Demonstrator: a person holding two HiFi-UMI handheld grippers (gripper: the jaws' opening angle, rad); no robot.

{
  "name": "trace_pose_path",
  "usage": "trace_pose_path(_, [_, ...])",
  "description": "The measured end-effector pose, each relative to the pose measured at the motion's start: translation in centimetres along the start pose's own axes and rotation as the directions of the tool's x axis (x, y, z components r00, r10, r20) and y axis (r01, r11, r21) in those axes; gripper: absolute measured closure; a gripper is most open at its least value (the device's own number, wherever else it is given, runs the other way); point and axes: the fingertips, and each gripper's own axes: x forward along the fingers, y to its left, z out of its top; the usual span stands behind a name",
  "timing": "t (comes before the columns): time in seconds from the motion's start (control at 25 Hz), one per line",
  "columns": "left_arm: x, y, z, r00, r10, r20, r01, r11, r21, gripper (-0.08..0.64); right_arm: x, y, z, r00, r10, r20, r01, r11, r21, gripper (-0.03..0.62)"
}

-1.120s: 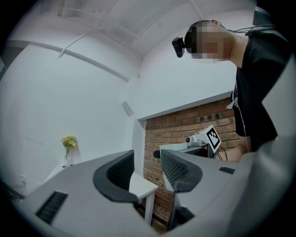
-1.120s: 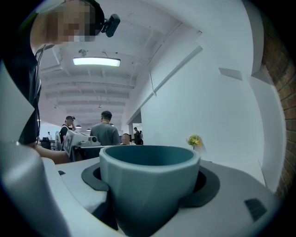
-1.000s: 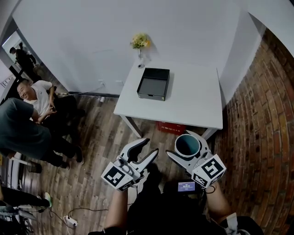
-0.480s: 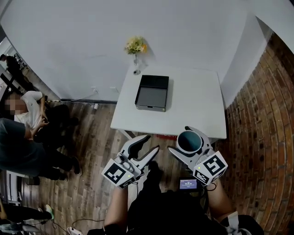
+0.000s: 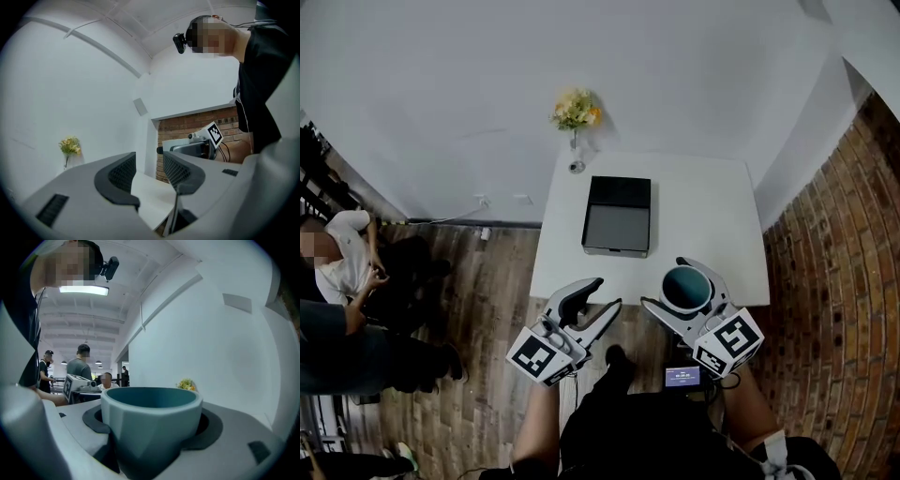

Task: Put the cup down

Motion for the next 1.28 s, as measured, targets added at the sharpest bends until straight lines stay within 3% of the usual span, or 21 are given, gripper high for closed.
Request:
trace_pose_path(0.16, [0.5,2.7,0.7,1.000,-0.015,0.025,0.016,1.000,-0.007,0.373,2.7,-0.6,0.5,1.000,0.000,0.006,0.000,1.000,0.015,0.187])
trace_pose_path(0.36, [0.7,5.4,0.0,0.999,-0.034,-0.008,0.034,0.999,-0.004,0.373,5.2,-1.8,0.4,1.000,-0.016,0.009,0.016,0.998,0.054,0.187])
trace_pose_path(0.68, [2.9,6.5,-0.4,0.998,-0.067,0.011,0.067,0.997,-0.046,0.374,6.3,-4.0,0.2,1.000,-0.016,0.011,0.015,0.995,0.095,0.187])
trace_pose_path(1.28, [8.7,7.7,-0.7,0.999,0.032,0.020,-0.031,0.998,-0.057,0.374,7.1,-10.6,-0.6,0.997,0.074,0.028,-0.076,0.993,0.089,0.187])
